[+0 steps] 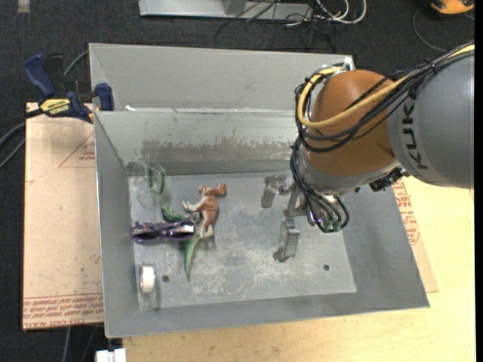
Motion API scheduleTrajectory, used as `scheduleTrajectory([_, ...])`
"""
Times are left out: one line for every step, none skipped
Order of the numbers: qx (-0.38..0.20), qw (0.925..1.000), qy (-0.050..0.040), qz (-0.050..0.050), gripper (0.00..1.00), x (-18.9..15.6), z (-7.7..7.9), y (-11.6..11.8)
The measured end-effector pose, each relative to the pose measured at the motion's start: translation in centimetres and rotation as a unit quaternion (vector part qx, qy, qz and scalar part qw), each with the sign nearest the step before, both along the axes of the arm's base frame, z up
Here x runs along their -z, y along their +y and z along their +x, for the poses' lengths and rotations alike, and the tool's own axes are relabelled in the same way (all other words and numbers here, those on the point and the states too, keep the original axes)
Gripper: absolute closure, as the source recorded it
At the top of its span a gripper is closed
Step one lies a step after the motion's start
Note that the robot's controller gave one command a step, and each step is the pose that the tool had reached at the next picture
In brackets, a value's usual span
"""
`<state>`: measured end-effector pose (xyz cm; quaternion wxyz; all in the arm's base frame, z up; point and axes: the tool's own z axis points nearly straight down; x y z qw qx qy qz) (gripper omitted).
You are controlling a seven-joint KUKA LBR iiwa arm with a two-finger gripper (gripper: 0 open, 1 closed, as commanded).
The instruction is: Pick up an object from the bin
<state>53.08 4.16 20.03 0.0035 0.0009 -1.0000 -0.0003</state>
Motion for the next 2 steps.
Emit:
scheduleTrajectory([0.001, 1.0000, -0.0039, 0.000, 0.00, -0.5, 0.1, 0.0])
scheduleTrajectory([-0.011, 0.9999, -0.0020, 0.001, 0.00, 8.4, 1.5, 2.6])
